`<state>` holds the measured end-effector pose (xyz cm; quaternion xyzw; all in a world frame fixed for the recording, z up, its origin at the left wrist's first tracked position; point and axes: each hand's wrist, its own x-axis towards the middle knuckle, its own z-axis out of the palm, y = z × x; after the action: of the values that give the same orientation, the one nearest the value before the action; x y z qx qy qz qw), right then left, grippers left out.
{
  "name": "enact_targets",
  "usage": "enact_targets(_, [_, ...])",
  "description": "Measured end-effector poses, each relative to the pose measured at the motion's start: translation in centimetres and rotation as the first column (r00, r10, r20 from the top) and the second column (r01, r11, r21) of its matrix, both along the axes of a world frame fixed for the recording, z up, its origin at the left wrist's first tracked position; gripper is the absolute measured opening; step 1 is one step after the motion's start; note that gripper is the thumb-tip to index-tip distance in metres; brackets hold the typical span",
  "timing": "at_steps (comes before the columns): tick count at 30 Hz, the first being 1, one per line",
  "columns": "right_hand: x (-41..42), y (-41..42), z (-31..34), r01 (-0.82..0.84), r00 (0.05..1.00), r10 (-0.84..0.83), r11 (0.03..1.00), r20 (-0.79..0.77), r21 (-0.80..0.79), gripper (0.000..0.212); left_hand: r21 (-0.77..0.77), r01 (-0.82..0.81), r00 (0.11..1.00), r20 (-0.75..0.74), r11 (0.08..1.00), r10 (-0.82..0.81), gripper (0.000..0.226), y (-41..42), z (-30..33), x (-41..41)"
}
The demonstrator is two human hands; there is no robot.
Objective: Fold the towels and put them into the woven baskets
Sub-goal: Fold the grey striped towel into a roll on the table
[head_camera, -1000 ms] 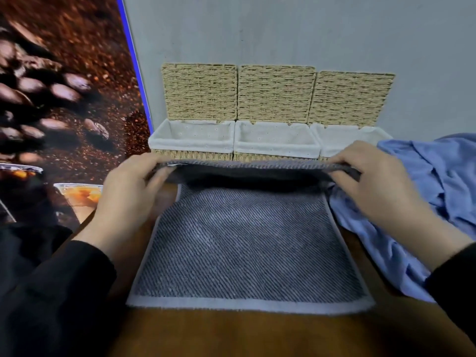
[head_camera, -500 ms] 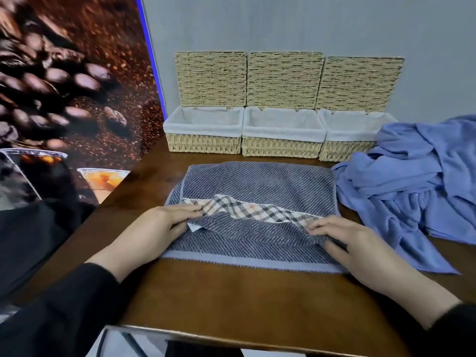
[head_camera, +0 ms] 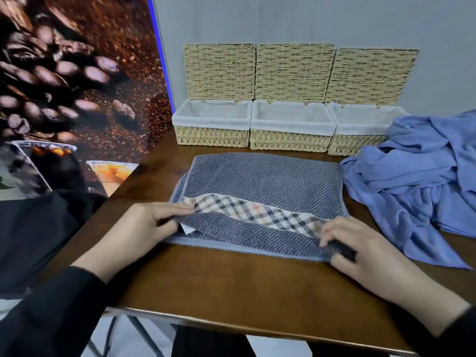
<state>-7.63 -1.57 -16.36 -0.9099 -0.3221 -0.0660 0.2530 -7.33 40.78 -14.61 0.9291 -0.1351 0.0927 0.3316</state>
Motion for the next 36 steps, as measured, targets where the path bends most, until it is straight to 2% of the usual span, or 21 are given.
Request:
enact_targets(5, [-0.1,-0.1,0.0,0.020,1.000,-0.020,1.000,-0.009,0.003,0.037,0.060,0.033,0.999,0.039,0.998,-0.036,0.032,0.7,-1.4,0.0])
enact_targets(7, [-0.3,-0.1,0.1,0.016,1.000,-0.016,1.000,0.007,-0.009,0.028,0.060,0.066,0.997,0.042,0.996,-0.069,0.023,1.0,-1.3,-0.1])
enact_targets(10, [-0.6,-0.3,0.6,-0.023,1.000,0.022,0.998,-0.015,-0.058,0.015,0.045,0.075,0.995,0.063,0.996,-0.078,0.030,1.0,-1.1,-0.3])
enact_targets(13, [-0.7,-1.0,1.0,-0.031,0.998,0.025,0.994,-0.058,-0.107,0.027,0.114,0.024,0.978,0.204,0.993,-0.047,0.039,1.1,-1.2,-0.2])
enact_targets(15, [-0.6,-1.5,0.9,-0.015,0.998,0.008,0.995,-0.069,-0.094,0.027,0.173,-0.023,0.965,0.261,0.985,-0.023,0.049,1.0,-1.1,-0.1])
enact_targets(18, [-0.4,-1.2,0.1,0.041,0.999,-0.040,0.991,0.015,-0.125,0.034,0.263,-0.057,0.945,0.325,0.963,-0.033,0.053,-0.9,-0.4,-0.4])
enact_targets(21, [0.0,0.9,0.0,0.093,0.989,-0.076,0.987,0.129,-0.128,0.026,0.254,0.134,0.946,0.255,0.958,-0.200,0.040,-5.9,0.6,-1.4])
enact_targets(23, [0.1,2.7,0.3,0.105,0.984,-0.088,0.989,0.157,-0.102,0.023,0.327,0.250,0.945,0.123,0.911,-0.303,0.058,-9.8,0.6,-1.9])
enact_targets(25, [-0.3,4.6,0.6,0.082,0.992,-0.080,0.996,0.097,-0.018,0.019,0.402,0.290,0.943,0.033,0.868,-0.331,0.076,-12.5,-0.4,-1.6])
enact_targets(26, [-0.7,5.6,0.8,0.055,0.997,-0.057,0.997,0.047,0.052,0.014,0.405,0.289,0.943,0.035,0.868,-0.331,0.074,-13.1,-0.8,-1.2])
enact_targets(27, [-1.1,6.4,1.1,0.017,1.000,-0.017,0.995,-0.003,0.103,0.007,0.387,0.280,0.942,0.064,0.878,-0.329,0.064,-13.0,-1.3,-0.6])
enact_targets(28, [-1.4,7.0,1.3,-0.023,0.999,0.027,0.995,-0.035,0.101,0.010,0.363,0.271,0.942,0.092,0.891,-0.324,0.052,-12.5,-1.7,0.0])
enact_targets(30, [-1.5,7.1,1.4,-0.080,0.996,0.078,0.996,-0.050,-0.048,0.035,0.317,0.255,0.951,0.086,0.913,-0.296,0.038,-10.4,-2.0,1.1])
enact_targets(32, [-0.6,6.0,1.1,-0.059,0.998,0.053,0.978,-0.034,-0.202,0.056,0.323,0.215,0.966,0.069,0.922,-0.249,0.037,-8.0,-2.2,1.8])
enact_targets(34, [0.3,5.4,0.7,0.001,1.000,-0.001,0.979,-0.002,-0.205,0.050,0.384,0.136,0.968,0.146,0.913,-0.205,0.045,-6.8,-2.2,1.8])
enact_targets(36, [1.0,5.9,0.4,0.047,0.996,-0.034,0.984,0.079,-0.170,0.030,0.423,0.168,0.956,0.150,0.890,-0.252,0.053,-7.7,-1.5,0.9])
